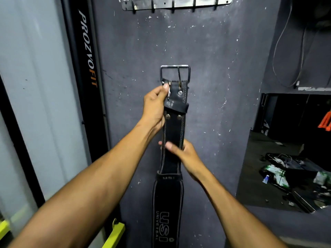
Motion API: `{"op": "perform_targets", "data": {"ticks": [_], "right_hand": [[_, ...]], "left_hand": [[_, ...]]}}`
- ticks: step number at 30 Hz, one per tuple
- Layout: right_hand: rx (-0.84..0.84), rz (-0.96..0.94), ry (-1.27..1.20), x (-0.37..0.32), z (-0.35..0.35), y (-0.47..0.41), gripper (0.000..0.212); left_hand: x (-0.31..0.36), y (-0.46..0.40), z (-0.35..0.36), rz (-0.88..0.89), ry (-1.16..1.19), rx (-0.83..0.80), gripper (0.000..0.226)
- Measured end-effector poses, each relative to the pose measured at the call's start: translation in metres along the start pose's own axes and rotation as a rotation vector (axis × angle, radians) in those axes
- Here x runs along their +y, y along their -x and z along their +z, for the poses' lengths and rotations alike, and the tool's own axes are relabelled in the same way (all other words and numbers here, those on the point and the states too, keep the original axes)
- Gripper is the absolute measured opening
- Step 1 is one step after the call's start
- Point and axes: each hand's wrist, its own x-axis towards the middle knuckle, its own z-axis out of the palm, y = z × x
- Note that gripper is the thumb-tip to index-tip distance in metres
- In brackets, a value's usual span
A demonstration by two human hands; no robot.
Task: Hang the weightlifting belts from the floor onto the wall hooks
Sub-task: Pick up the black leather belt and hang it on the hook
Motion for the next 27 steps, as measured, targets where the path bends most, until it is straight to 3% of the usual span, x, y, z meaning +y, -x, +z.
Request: {"op": "perform_targets", "data": {"ticks": [3, 6, 9, 13, 17, 19, 22, 25, 27], "right_hand": [[0.030, 0.093, 0.272, 0.036, 0.000, 0.022, 0.031], [0.092, 0.086, 0.204, 0.046, 0.006, 0.024, 0.047], [-0.074, 0.198, 0.094, 0.064, 0.007, 0.039, 0.058], [-0.065, 0.292, 0.153, 0.099, 0.007, 0.064, 0.029], [-0.097, 0.329, 0.169, 0.095, 0.012, 0.056, 0.036], [-0.132, 0.297, 0.131, 0.081, 0.011, 0.046, 0.042], [-0.080, 0.192, 0.102, 0.032, 0.016, 0.013, 0.067], [0.083, -0.016, 0.099, -0.037, 0.020, -0.035, 0.041], [0.215, -0.163, 0.113, -0.074, 0.018, -0.063, 0.037]], "left_hand": [[0.015, -0.010, -0.002, 0.039, -0.012, -0.007, 0.023], [0.022, -0.012, -0.004, 0.058, -0.007, 0.003, 0.023], [0.034, -0.019, -0.010, 0.079, 0.020, 0.011, 0.023], [0.045, -0.023, -0.022, 0.099, 0.026, 0.022, 0.024], [0.035, -0.016, -0.033, 0.079, 0.015, 0.054, 0.022], [0.032, -0.014, -0.040, 0.062, 0.015, 0.061, 0.022], [0.024, -0.009, -0.045, 0.045, -0.016, 0.060, 0.023], [0.013, -0.005, -0.044, 0.030, -0.084, 0.057, 0.023], [0.006, -0.002, -0.043, 0.019, -0.111, 0.053, 0.024]]}}
